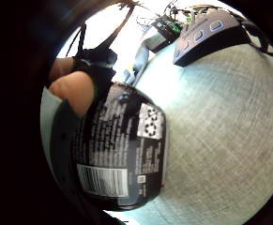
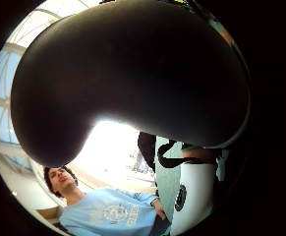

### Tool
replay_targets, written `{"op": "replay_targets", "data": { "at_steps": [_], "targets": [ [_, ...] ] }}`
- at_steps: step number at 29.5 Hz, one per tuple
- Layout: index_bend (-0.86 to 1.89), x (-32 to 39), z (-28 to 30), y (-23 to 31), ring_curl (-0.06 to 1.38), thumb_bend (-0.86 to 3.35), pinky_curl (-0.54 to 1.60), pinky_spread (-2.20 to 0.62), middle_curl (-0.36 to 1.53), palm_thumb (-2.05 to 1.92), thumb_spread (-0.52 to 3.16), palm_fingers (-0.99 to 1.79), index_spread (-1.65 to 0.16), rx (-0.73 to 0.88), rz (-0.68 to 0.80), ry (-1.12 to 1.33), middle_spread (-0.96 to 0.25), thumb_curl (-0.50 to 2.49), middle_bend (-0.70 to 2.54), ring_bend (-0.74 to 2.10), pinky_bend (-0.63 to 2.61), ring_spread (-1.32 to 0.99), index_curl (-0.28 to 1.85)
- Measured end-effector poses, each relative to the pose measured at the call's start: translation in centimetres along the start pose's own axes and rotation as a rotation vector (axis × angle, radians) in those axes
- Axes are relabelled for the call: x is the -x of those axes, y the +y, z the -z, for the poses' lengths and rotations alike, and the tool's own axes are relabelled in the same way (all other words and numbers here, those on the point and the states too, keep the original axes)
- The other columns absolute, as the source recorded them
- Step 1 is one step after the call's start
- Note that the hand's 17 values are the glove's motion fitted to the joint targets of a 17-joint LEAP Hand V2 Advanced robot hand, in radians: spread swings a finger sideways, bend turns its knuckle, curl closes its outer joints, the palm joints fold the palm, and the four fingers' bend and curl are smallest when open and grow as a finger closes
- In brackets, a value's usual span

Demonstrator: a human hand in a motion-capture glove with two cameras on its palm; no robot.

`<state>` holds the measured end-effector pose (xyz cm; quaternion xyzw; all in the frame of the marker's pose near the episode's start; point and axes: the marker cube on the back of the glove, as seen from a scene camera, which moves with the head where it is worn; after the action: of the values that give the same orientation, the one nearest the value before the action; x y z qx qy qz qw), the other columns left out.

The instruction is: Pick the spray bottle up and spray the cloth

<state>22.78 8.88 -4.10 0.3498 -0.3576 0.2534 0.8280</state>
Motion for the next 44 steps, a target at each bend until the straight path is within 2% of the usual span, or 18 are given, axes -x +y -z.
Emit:
{"op": "replay_targets", "data": {
  "at_steps": [5, 14, 23, 35, 44],
  "targets": [
    [0.26, 1.1, 0.0, -0.6, 0.32, 0.05, 0.29, 0.21, 0.42, 0.85, 1.01, 0.99, -0.29, 0.046, 0.040, 0.053, -0.09, 0.39, 0.38, 0.41, 0.16, -0.08, 0.30],
    [0.18, 6.0, -2.5, -3.7, 0.35, 0.01, 0.30, 0.16, 0.42, 0.88, 1.00, 1.12, -0.25, 0.290, 0.036, 0.092, -0.10, 0.43, 0.36, 0.44, 0.17, -0.07, 0.36],
    [0.16, 9.9, -8.1, -8.6, 0.36, -0.02, 0.31, 0.14, 0.43, 0.89, 0.99, 1.15, -0.23, 0.559, -0.054, 0.226, -0.10, 0.46, 0.35, 0.46, 0.19, -0.06, 0.38],
    [0.15, 10.1, -12.4, -10.1, 0.37, -0.02, 0.32, 0.14, 0.44, 0.87, 1.00, 1.17, -0.22, 0.758, -0.237, 0.343, -0.09, 0.48, 0.36, 0.47, 0.19, -0.06, 0.39],
    [0.15, 9.6, -12.2, -10.2, 0.37, -0.02, 0.33, 0.13, 0.45, 0.86, 1.01, 1.18, -0.21, 0.789, -0.269, 0.377, -0.08, 0.50, 0.38, 0.49, 0.19, -0.05, 0.40]
  ]
}}
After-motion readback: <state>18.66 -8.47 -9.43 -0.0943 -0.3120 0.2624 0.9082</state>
